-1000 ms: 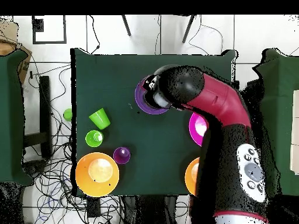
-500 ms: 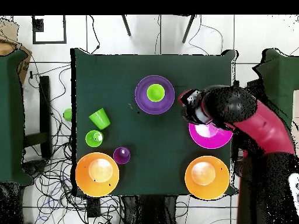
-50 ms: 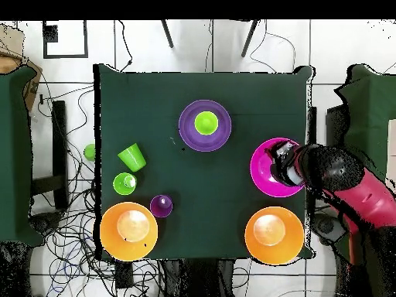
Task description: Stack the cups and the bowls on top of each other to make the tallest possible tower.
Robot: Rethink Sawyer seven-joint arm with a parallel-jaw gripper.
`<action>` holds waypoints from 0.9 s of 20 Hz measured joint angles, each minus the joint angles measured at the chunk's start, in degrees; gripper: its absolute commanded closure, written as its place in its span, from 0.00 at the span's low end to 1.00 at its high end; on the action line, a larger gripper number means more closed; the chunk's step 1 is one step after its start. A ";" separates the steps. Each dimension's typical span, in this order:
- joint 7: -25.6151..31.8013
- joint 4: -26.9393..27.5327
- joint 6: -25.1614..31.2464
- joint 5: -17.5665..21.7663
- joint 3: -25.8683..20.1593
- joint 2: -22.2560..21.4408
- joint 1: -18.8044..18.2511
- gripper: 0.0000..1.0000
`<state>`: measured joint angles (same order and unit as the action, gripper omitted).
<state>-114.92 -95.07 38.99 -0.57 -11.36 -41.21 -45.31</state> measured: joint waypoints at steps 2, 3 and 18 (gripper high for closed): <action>0.01 -0.39 -2.37 1.11 -0.92 1.28 -0.91 0.00; 0.01 -0.63 -4.21 2.00 -1.64 2.35 -1.43 0.00; 0.01 -3.02 -10.70 8.68 -8.61 10.31 -1.44 0.00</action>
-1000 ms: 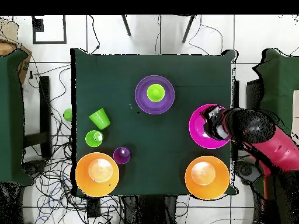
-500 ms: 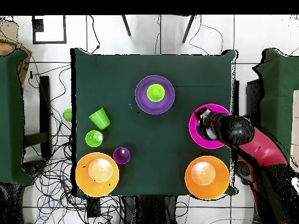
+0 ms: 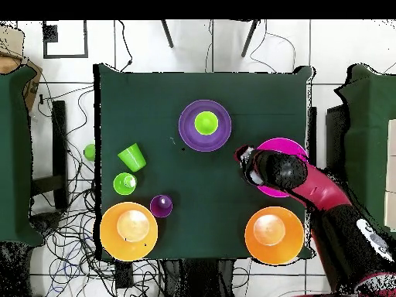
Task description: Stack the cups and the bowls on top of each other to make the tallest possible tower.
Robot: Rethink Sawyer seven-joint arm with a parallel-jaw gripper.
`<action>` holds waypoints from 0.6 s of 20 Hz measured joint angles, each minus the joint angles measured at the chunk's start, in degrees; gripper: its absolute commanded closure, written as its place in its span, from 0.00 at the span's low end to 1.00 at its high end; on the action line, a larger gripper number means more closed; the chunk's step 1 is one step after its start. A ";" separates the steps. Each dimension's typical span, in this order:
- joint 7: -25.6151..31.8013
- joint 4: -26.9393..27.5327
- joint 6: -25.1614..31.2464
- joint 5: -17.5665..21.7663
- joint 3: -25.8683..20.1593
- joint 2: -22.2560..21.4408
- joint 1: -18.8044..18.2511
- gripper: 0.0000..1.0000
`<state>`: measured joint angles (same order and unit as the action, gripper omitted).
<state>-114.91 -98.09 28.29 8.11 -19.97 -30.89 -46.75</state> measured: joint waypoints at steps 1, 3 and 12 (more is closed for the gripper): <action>0.00 -0.09 -0.01 0.00 -0.12 -0.02 0.02 0.00; 0.00 -0.42 0.00 0.00 -0.64 -0.04 0.03 0.00; 0.00 -0.59 -0.01 0.00 -2.80 1.08 -0.38 0.00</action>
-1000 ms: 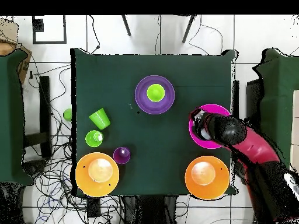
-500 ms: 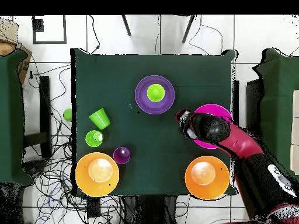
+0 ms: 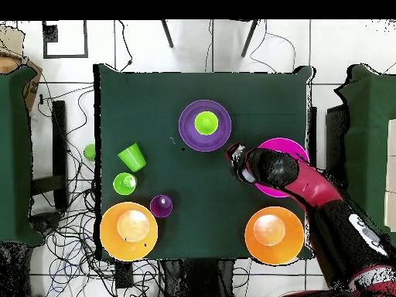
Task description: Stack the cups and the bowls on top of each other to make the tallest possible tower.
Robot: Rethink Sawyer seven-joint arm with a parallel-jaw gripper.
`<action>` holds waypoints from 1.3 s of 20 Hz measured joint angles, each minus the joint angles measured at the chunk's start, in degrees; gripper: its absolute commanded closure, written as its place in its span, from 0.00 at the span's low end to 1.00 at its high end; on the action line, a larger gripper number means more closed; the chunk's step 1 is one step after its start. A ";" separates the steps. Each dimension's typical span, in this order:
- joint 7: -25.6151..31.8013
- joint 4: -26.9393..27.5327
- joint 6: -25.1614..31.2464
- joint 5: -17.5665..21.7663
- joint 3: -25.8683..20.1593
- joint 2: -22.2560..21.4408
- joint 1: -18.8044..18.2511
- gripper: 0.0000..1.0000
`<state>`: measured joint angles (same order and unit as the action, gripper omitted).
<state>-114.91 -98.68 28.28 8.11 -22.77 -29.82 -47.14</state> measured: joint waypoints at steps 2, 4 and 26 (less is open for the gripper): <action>0.00 0.00 0.00 0.00 -0.27 0.03 -0.19 0.00; 0.00 0.01 0.00 0.00 -0.46 0.01 -0.35 0.00; 0.00 -7.75 0.58 0.02 -2.87 -11.85 -3.17 0.00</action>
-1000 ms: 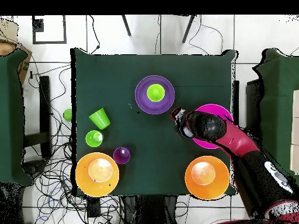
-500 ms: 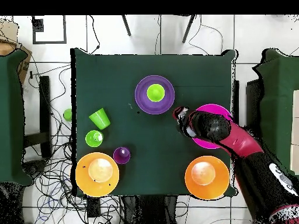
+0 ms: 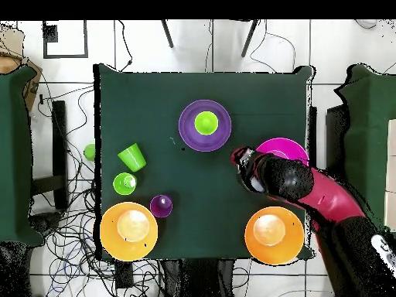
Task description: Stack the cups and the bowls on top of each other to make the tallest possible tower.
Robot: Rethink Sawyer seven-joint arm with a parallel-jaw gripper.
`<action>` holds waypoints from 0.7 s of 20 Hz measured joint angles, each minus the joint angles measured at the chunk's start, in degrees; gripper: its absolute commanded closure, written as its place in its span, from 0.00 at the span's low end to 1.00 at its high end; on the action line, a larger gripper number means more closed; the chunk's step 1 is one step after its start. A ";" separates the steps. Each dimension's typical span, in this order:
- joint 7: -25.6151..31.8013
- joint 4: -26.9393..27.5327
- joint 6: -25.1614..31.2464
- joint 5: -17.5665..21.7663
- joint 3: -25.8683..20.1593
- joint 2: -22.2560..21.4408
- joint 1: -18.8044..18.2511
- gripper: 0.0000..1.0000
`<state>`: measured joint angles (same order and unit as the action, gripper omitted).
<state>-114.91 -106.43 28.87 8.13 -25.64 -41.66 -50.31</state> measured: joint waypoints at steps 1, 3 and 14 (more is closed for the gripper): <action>0.00 -0.51 0.14 0.00 -0.04 -0.69 -0.07 0.00; 0.00 -2.51 0.58 0.00 -0.15 -3.28 -0.37 0.00; 0.00 -4.12 0.66 0.75 -0.17 -1.71 -0.63 0.00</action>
<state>-114.91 -110.55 29.52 8.88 -25.81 -43.37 -50.94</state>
